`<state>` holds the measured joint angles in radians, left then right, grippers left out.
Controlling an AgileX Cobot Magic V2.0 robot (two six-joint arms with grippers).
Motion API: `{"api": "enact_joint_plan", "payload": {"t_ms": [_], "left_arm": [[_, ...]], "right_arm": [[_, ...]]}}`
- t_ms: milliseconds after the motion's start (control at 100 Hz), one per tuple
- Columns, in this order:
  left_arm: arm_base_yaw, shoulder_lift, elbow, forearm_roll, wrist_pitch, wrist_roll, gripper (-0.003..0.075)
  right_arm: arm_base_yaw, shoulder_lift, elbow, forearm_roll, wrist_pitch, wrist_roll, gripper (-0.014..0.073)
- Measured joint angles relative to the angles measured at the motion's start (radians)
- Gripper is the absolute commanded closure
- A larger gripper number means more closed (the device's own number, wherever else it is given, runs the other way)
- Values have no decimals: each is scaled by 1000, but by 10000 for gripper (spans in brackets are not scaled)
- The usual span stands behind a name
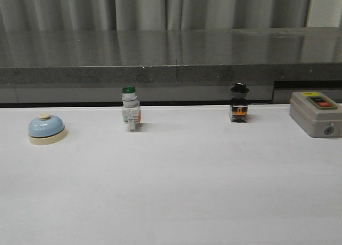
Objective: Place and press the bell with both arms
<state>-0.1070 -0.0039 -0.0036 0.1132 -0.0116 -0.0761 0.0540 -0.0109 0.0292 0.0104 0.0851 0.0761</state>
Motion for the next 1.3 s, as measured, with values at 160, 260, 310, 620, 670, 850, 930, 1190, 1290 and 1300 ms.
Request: {"api": "enact_joint_plan", "payload": {"t_ms": [160, 260, 310, 620, 670, 850, 930, 1190, 1290, 1300], "left_arm": [[0, 0, 0, 0, 0, 0, 741], [0, 0, 0, 0, 0, 0, 741], [0, 0, 0, 0, 0, 0, 741], [0, 13, -23, -96, 84, 0, 741], [0, 50, -54, -100, 115, 0, 741], [0, 246, -240, -102, 211, 0, 741], [0, 363, -332, -104, 283, 0, 741], [0, 735, -629, -104, 561, 0, 741], [0, 860, -732, -104, 646, 0, 741], [0, 877, -738, -104, 655, 0, 741]], "right_arm": [[0, 0, 0, 0, 0, 0, 657], [0, 0, 0, 0, 0, 0, 657], [0, 0, 0, 0, 0, 0, 657], [0, 0, 0, 0, 0, 0, 657], [0, 0, 0, 0, 0, 0, 657], [0, 0, 0, 0, 0, 0, 657], [0, 0, 0, 0, 0, 0, 657], [0, 0, 0, 0, 0, 0, 657], [0, 0, 0, 0, 0, 0, 657], [0, 0, 0, 0, 0, 0, 657]]}}
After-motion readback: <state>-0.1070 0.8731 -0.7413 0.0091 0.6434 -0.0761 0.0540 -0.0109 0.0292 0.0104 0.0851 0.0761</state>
